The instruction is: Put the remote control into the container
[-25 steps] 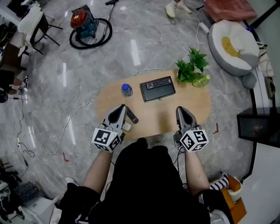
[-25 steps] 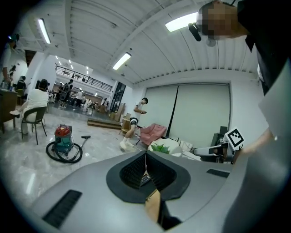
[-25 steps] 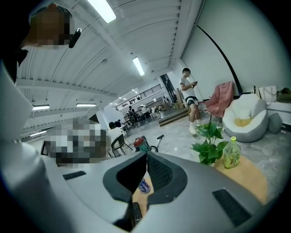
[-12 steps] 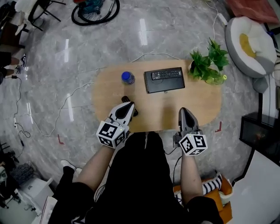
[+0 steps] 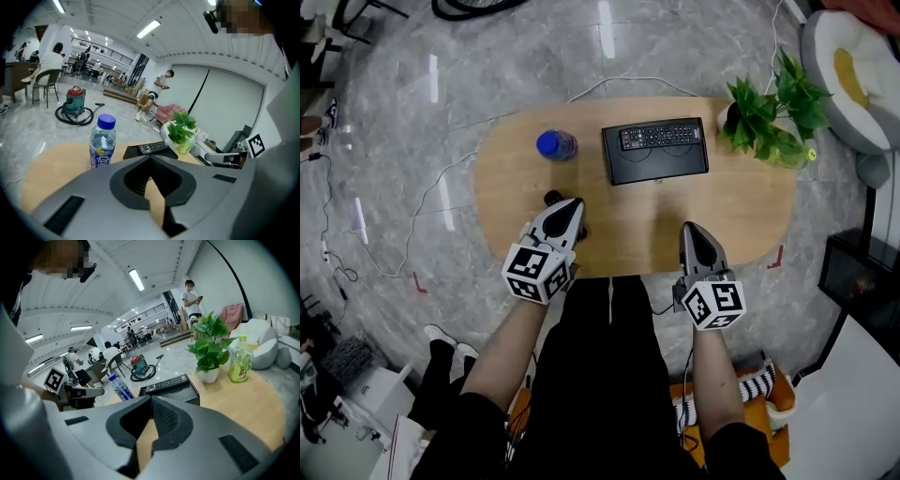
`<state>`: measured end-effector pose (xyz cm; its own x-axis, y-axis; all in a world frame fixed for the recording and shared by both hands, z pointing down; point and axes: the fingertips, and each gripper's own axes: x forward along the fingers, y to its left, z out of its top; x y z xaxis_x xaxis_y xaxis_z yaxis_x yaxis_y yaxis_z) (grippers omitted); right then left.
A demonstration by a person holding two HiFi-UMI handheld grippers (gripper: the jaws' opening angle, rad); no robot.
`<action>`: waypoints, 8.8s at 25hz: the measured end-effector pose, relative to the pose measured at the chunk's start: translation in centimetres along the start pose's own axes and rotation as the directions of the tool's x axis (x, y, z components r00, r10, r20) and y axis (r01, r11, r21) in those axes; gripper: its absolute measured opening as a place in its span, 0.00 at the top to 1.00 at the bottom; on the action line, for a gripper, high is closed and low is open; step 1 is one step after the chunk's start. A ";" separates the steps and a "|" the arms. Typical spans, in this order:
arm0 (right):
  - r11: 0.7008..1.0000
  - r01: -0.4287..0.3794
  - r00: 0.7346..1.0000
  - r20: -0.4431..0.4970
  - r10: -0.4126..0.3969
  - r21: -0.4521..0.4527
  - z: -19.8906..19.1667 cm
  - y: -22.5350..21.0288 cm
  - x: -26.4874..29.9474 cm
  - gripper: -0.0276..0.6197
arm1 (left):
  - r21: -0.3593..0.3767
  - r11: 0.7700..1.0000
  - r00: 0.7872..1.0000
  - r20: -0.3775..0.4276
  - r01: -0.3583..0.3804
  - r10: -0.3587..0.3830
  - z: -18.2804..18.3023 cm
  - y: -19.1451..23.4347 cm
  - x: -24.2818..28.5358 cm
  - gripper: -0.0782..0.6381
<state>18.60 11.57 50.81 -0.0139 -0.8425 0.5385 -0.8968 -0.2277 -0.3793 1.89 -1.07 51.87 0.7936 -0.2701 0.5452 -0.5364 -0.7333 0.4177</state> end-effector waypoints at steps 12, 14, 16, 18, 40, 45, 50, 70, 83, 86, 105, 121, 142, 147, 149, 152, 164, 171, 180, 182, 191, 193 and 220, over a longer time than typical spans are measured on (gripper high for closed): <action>1.000 0.012 0.995 -0.095 -0.014 -0.022 -5.6 -3.2 5.8 0.94 | -0.201 0.979 0.998 -0.057 -0.023 0.012 -3.5 3.0 8.5 0.78; 1.000 0.009 0.994 -0.112 -0.011 -0.021 -6.4 -3.7 6.4 0.93 | -0.261 0.965 0.998 -0.060 -0.029 0.014 -4.0 3.4 9.7 0.68; 1.000 0.010 0.992 -0.127 -0.012 -0.020 -7.0 -4.1 7.1 0.92 | -0.319 0.947 0.998 -0.066 -0.040 0.020 -4.5 3.9 10.7 0.63; 1.000 0.020 0.990 -0.136 -0.023 -0.025 -7.5 -4.6 7.7 0.85 | -0.353 0.935 0.997 -0.073 -0.043 0.018 -4.8 4.3 11.6 0.63; 0.978 0.024 0.972 -0.223 -0.071 -0.207 -9.9 -5.2 13.7 0.81 | -0.456 0.890 0.989 -0.140 -0.018 -0.052 -5.9 5.3 15.0 0.63; 0.978 0.036 0.968 -0.235 -0.085 -0.207 -10.1 -5.2 14.8 0.81 | -0.479 0.878 0.987 -0.148 -0.018 -0.060 -6.0 5.2 15.2 0.63; 0.970 0.054 0.967 -0.230 -0.109 -0.235 -9.9 -5.0 15.6 0.81 | -0.490 0.871 0.988 -0.143 -0.025 -0.052 -6.0 5.2 15.2 0.63; 0.946 0.069 0.962 -0.230 -0.148 -0.318 -10.7 -4.8 14.6 0.84 | -0.453 0.891 0.987 -0.149 -0.015 -0.059 -5.9 5.3 15.1 0.63; 0.941 0.098 0.959 -0.222 -0.176 -0.323 -12.6 -4.6 12.0 0.84 | -0.445 0.896 0.989 -0.130 0.001 -0.066 -5.8 5.3 15.1 0.63; 0.944 0.095 0.958 -0.228 -0.173 -0.316 -13.2 -4.4 11.4 0.84 | -0.440 0.898 0.991 -0.123 -0.001 -0.059 -5.8 5.3 15.0 0.63; 0.949 0.084 0.953 -0.253 -0.165 -0.303 -15.8 -4.4 8.1 0.84 | -0.338 0.941 0.991 -0.124 -0.004 -0.041 -5.4 5.1 15.1 0.64; 0.947 0.074 0.951 -0.265 -0.161 -0.312 -17.5 -4.8 6.7 0.84 | -0.340 0.940 0.992 -0.110 0.015 -0.056 -5.4 5.0 15.0 0.65; 0.953 0.163 0.960 -0.180 -0.213 -0.254 -14.8 -5.3 2.8 0.82 | -0.273 0.959 0.997 -0.012 0.072 -0.078 -4.0 2.4 12.5 0.65; 0.946 0.271 0.955 -0.073 -0.287 -0.180 -11.1 -6.4 -0.8 0.82 | -0.157 0.975 0.979 0.153 0.158 -0.134 -0.5 0.2 8.0 0.65; 0.944 0.273 0.960 -0.010 -0.280 -0.187 -8.7 -5.7 -1.9 0.82 | -0.075 0.981 0.958 0.240 0.180 -0.157 1.9 -0.8 5.6 0.65; 0.951 0.244 0.969 0.085 -0.231 -0.191 -4.7 -4.0 -3.2 0.82 | 0.013 0.982 0.927 0.329 0.186 -0.180 5.6 -1.9 1.6 0.65; 0.951 0.177 0.972 0.195 -0.129 -0.253 3.1 0.8 -0.9 0.82 | 0.148 0.989 0.914 0.399 0.022 -0.080 10.2 -0.8 -7.1 0.77; 0.946 0.151 0.980 0.171 -0.104 -0.288 2.7 2.0 0.8 0.82 | 0.167 0.986 0.923 0.381 -0.011 -0.054 8.9 0.1 -7.9 0.88; 0.937 0.132 0.986 0.136 -0.092 -0.324 2.4 2.2 2.7 0.82 | 0.222 0.975 0.926 0.373 -0.033 -0.054 8.4 0.5 -6.9 0.88; 0.929 0.119 0.989 0.123 -0.080 -0.349 2.5 2.2 3.4 0.82 | 0.218 0.976 0.926 0.374 -0.025 -0.060 8.3 0.7 -6.8 0.88; 0.902 -0.058 0.998 -0.044 0.043 -0.428 2.6 1.4 9.0 0.82 | 0.247 0.969 0.945 0.322 -0.020 -0.063 6.3 1.7 -5.9 0.88; 0.879 -0.088 0.995 -0.082 0.055 -0.469 2.7 1.4 10.0 0.82 | 0.250 0.968 0.952 0.300 -0.010 -0.068 5.7 1.8 -5.7 0.88; 0.232 -0.656 0.747 -0.662 0.060 -0.718 2.2 -1.3 18.1 0.59 | 0.111 0.967 0.933 0.307 -0.231 0.188 4.1 -3.7 -4.8 0.88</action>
<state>20.48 -4.48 59.43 -0.3572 -0.3197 0.8776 -0.5168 0.8503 0.0994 1.22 0.39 44.76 0.7279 -0.5812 0.3638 -0.6700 -0.7156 0.1975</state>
